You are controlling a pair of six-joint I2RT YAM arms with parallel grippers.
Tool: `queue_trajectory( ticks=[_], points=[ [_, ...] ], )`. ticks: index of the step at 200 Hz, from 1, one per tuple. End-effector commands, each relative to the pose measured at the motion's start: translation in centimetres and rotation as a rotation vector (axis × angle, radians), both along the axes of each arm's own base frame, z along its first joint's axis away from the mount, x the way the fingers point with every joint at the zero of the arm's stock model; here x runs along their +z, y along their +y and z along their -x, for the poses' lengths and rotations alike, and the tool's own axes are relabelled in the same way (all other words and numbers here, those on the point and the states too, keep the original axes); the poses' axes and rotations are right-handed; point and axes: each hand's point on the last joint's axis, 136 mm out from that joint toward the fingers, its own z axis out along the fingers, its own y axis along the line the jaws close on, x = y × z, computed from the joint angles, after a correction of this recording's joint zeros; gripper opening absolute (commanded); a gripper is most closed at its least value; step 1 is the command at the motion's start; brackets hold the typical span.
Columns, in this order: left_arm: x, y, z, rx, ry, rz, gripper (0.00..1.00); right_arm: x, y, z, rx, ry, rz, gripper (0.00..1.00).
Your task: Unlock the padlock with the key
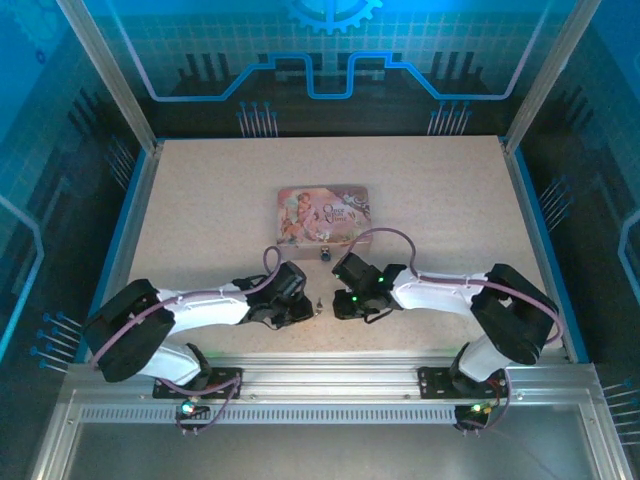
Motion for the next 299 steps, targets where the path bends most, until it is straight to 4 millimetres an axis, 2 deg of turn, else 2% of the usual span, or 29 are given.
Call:
queue_trajectory(
  ticks=[1, 29, 51, 100, 120, 145, 188, 299],
  points=[
    [0.7, -2.8, -2.5, 0.029, -0.062, 0.104, 0.21, -0.7, 0.1, 0.3, 0.019, 0.028, -0.003, 0.20],
    [1.8, -3.3, -3.1, 0.037, -0.090, 0.135, 0.22, -1.0, 0.1, 0.3, 0.022, 0.033, -0.003, 0.19],
    [2.9, -2.9, -3.2, 0.031, -0.113, 0.115, 0.23, -0.8, -0.4, 0.1, 0.012, 0.020, 0.008, 0.19],
    [4.7, -1.3, -3.2, 0.022, -0.148, 0.032, 0.24, 1.6, -2.1, -1.0, -0.015, -0.085, 0.054, 0.18],
    [4.6, -1.4, -3.4, 0.018, -0.149, 0.026, 0.25, 2.4, -2.3, -1.3, -0.021, -0.114, 0.051, 0.18],
    [3.9, -2.1, -3.5, 0.010, -0.124, 0.032, 0.24, 2.5, -2.7, -1.2, -0.027, -0.119, 0.054, 0.18],
    [2.8, -2.6, -3.8, 0.004, -0.102, 0.020, 0.24, 1.7, -2.8, -0.9, -0.023, -0.101, 0.062, 0.18],
    [1.7, -3.0, -3.6, -0.012, -0.071, -0.006, 0.20, 0.6, -2.3, -0.7, -0.004, -0.072, 0.063, 0.18]
  ],
)
